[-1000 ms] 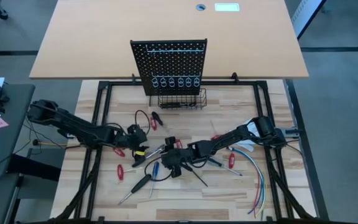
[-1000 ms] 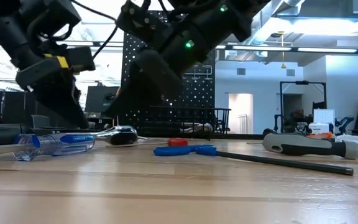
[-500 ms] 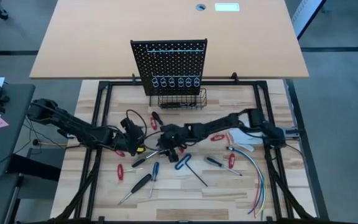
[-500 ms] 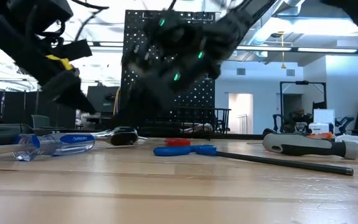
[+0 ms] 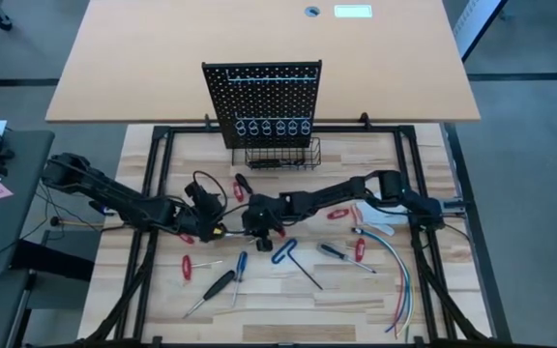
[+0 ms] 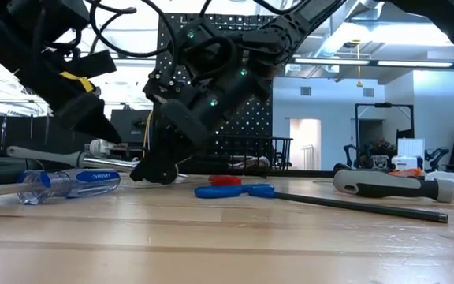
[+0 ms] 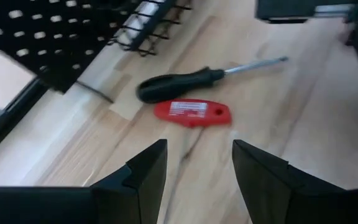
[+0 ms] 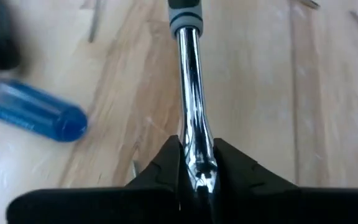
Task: Hang tools onto peg board
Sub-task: Put the ratchet wrench into the black basket on the pegboard
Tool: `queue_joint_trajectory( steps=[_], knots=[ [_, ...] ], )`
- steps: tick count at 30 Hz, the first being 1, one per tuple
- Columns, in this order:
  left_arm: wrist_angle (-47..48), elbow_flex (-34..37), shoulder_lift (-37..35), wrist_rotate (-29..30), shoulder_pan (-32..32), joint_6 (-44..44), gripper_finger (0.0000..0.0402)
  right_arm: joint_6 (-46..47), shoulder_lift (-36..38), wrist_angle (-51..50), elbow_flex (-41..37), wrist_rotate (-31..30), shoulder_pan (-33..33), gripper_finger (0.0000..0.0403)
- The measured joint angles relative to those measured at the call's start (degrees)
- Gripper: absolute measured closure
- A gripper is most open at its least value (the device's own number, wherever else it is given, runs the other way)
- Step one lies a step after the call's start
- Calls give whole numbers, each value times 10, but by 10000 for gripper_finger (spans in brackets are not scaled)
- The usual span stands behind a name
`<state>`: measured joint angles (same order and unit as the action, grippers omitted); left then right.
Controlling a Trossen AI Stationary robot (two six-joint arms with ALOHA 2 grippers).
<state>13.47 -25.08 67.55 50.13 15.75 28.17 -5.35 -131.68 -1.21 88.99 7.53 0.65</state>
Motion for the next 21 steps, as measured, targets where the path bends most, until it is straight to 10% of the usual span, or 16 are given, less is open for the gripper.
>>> queue_joint_trajectory(
  steps=[13, 21],
  knots=[
    [159, 0, -2, 103, 42, 158, 226, 13, 186, -228, -59, -397, 34, 339],
    [150, 0, -2, 106, 49, 157, 226, -66, 284, -239, -96, -435, -42, 340]
  ],
)
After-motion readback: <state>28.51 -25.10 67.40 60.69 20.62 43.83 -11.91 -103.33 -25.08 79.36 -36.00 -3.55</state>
